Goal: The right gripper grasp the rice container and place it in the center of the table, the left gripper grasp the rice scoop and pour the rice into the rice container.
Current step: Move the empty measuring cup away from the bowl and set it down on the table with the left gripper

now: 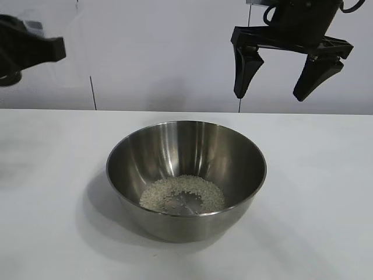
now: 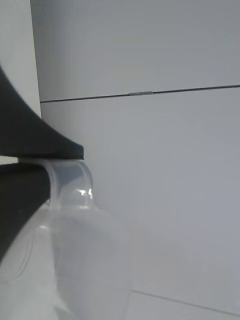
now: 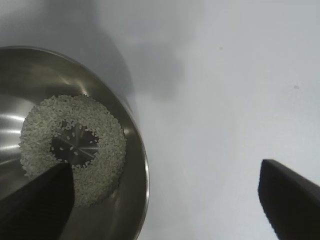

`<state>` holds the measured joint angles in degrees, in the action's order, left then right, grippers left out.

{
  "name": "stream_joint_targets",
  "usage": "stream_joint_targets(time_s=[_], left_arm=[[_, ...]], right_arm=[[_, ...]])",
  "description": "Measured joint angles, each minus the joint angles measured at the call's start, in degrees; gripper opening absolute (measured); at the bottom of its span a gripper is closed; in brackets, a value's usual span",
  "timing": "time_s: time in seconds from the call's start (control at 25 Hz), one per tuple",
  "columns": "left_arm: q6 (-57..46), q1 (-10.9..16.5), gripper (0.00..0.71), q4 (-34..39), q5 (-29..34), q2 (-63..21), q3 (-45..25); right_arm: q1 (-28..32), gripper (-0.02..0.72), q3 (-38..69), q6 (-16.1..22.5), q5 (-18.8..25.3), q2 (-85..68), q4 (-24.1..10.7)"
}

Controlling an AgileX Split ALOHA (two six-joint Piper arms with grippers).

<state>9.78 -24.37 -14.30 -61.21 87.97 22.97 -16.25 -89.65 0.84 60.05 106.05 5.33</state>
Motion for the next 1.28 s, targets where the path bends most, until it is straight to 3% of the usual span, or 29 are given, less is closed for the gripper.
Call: stream_joint_targets(time_s=[0.12,0.24,0.6,1.28], left_arm=[[-2.6,4.7,0.003,5.2,0.0,2.0,-2.1],[-2.9,6.5,0.003,11.0,-2.0,7.2,-2.4],[-3.0,6.8,0.003,12.5,-3.5,22.5,1.7],[-1.9,6.8,0.004,10.6,-4.2,31.0,5.6]], right_arm=[[0.0,0.694,0.0,0.0,0.0,0.0,0.0],[0.0,0.694,0.0,0.0,0.0,0.0,0.1],[0.0,0.694,0.0,0.0,0.0,0.0,0.3],[0.0,0.694,0.0,0.0,-0.3,0.0,0.3]])
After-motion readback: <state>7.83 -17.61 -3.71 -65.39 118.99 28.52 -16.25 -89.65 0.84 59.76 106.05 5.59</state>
